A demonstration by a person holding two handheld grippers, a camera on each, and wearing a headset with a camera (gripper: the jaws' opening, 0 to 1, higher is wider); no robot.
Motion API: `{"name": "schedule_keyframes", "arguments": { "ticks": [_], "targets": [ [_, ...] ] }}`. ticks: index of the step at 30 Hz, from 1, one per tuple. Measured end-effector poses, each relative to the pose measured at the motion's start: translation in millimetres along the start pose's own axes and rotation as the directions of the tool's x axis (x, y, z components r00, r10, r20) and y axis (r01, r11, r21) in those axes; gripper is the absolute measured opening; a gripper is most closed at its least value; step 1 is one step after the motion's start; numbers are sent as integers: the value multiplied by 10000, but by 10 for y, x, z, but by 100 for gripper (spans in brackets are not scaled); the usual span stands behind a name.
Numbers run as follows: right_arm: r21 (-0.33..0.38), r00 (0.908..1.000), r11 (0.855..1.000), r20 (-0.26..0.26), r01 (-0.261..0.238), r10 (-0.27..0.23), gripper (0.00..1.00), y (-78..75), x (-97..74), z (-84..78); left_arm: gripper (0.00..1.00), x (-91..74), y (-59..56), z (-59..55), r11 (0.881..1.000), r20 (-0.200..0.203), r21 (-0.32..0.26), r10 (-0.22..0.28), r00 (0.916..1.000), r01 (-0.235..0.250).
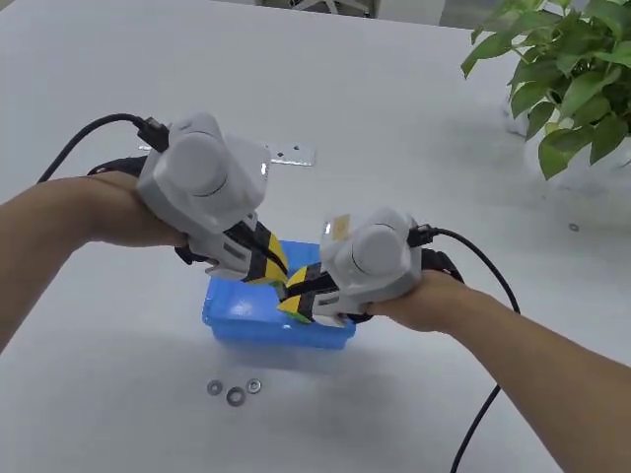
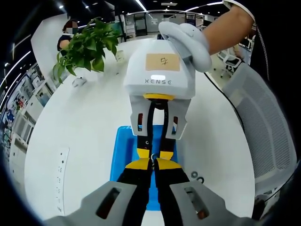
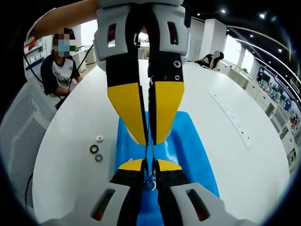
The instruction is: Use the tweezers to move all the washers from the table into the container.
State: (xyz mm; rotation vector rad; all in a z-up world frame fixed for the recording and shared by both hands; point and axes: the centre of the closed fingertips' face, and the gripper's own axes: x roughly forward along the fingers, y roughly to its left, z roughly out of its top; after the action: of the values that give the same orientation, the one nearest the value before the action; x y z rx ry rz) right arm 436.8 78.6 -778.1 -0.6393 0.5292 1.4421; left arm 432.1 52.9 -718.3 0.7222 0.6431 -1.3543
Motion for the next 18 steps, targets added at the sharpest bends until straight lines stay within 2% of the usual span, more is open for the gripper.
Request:
{"name": "schedule_keyframes", "arguments": {
  "ticks": [13, 18],
  "targets": [
    [-21, 10000, 10000, 50, 66, -65, 11, -10, -28, 36, 6, -38, 2, 19, 10000, -17, 15, 97, 10000, -97],
    [4, 9997, 9999, 206, 120, -120, 11, 4, -76, 105, 6, -112, -15, 77, 9998, 47, 71, 194, 9998, -195]
  ]
}}
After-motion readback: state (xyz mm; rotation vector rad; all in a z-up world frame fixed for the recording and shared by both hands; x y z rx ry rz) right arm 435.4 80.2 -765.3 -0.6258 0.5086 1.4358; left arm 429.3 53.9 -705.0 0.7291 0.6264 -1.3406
